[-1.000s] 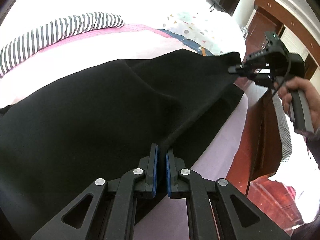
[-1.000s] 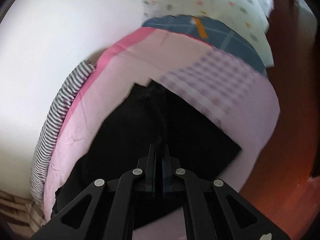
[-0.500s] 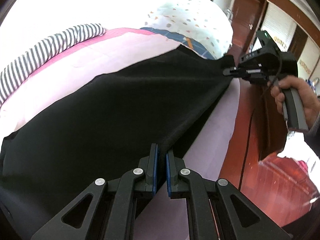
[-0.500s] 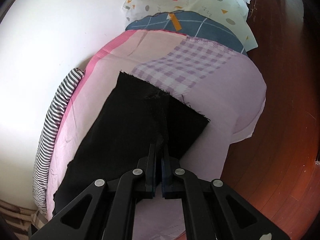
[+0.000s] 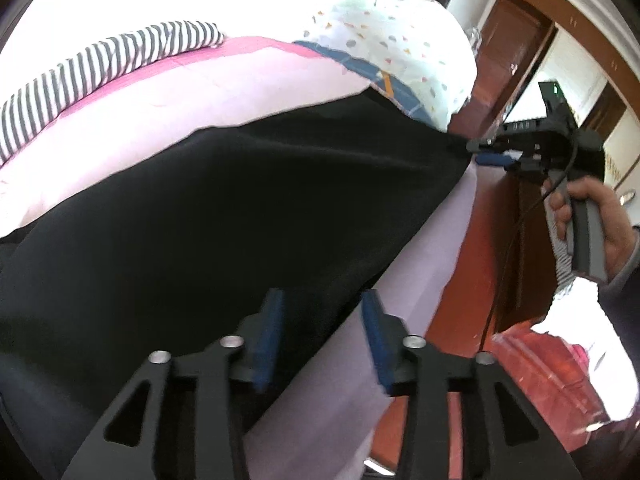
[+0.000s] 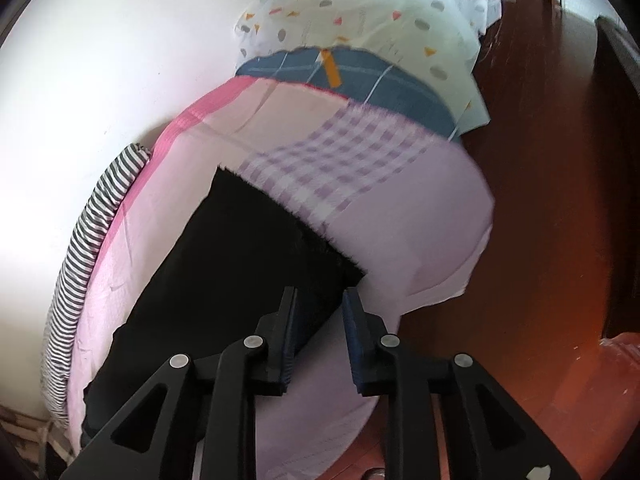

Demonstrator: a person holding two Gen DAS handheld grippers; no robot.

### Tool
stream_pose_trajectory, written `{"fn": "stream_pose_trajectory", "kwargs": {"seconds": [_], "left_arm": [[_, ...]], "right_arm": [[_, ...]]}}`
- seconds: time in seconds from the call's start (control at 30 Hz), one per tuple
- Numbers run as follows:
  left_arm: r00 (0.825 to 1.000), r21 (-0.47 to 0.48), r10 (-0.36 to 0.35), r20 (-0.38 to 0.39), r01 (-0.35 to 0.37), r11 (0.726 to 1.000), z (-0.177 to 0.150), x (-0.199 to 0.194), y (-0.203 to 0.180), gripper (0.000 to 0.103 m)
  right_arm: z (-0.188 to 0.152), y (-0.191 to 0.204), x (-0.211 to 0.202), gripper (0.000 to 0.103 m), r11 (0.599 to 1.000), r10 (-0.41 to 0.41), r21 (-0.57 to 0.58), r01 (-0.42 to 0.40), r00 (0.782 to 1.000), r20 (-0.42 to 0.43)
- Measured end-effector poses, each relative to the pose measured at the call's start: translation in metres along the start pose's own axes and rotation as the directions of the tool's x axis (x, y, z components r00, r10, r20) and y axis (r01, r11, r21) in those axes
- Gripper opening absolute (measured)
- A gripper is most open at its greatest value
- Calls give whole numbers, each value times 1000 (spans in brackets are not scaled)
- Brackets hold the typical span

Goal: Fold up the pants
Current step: 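Fold the jeans over with the right gripper toward the left gripper, then open both, then press the folded jeans flat with both grippers near the waistband buttons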

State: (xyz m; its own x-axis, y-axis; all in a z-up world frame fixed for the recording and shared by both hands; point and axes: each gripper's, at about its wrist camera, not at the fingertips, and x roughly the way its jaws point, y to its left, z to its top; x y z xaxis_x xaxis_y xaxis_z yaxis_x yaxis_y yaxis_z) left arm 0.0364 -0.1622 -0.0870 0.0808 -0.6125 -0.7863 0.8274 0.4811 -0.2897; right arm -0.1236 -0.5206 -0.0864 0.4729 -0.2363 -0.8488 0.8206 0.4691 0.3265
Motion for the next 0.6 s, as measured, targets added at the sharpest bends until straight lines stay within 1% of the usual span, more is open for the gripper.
{"fn": "stream_pose_trajectory", "kwargs": {"seconds": [0.07,0.13,0.17,0.2,0.23,0.27,0.3,0.33,0.37,0.4,0.43,0.47,0.53,0.57,0.6], "left_arm": [[999,4,7,38,-7,1000,0,-17,1,48],[998,-8,9,68,-9,1000,0,-33,8,49],[996,-39,11,91,-8,999,-1,-45,18,51],[994,-68,27,105,-20,997,-2,-53,26,51],[991,-108,46,125,-33,994,-5,-64,38,52],[989,-132,54,138,-36,991,-8,-71,47,52],[983,-170,86,160,-58,984,-12,-82,60,52],[977,-202,123,174,-86,976,-17,-91,70,52],[965,-246,180,192,-130,960,-25,-103,85,52],[954,-276,227,197,-168,946,-31,-111,96,52],[940,-309,278,196,-210,928,-37,-119,107,52],[926,-342,324,195,-245,907,-44,-127,120,52],[897,-403,404,179,-308,862,-60,-143,144,52],[879,-423,448,165,-347,837,-68,-151,155,52],[864,-437,480,155,-375,817,-75,-157,163,52]], "right_arm": [[5,5,-15,22,1000,-17,-24,17,999,28],[9,17,-30,23,998,-14,-67,18,998,61],[11,23,-34,25,996,-11,-88,17,998,69],[13,39,-41,26,990,3,-137,7,997,77],[13,49,-42,28,986,19,-165,-6,997,74],[12,70,-44,31,974,54,-223,-39,997,59],[10,89,-43,32,960,77,-273,-64,996,38],[6,114,-40,32,934,117,-341,-110,993,2],[2,130,-38,32,915,148,-376,-147,989,-24],[-8,162,-31,32,869,205,-441,-226,974,-95],[-16,178,-27,32,844,225,-468,-261,965,-131],[-26,203,-19,32,806,256,-500,-318,948,-190],[-54,259,2,32,711,289,-550,-438,895,-340],[-62,274,8,32,685,290,-558,-468,878,-380],[-77,300,19,32,637,290,-571,-518,847,-445]]}}
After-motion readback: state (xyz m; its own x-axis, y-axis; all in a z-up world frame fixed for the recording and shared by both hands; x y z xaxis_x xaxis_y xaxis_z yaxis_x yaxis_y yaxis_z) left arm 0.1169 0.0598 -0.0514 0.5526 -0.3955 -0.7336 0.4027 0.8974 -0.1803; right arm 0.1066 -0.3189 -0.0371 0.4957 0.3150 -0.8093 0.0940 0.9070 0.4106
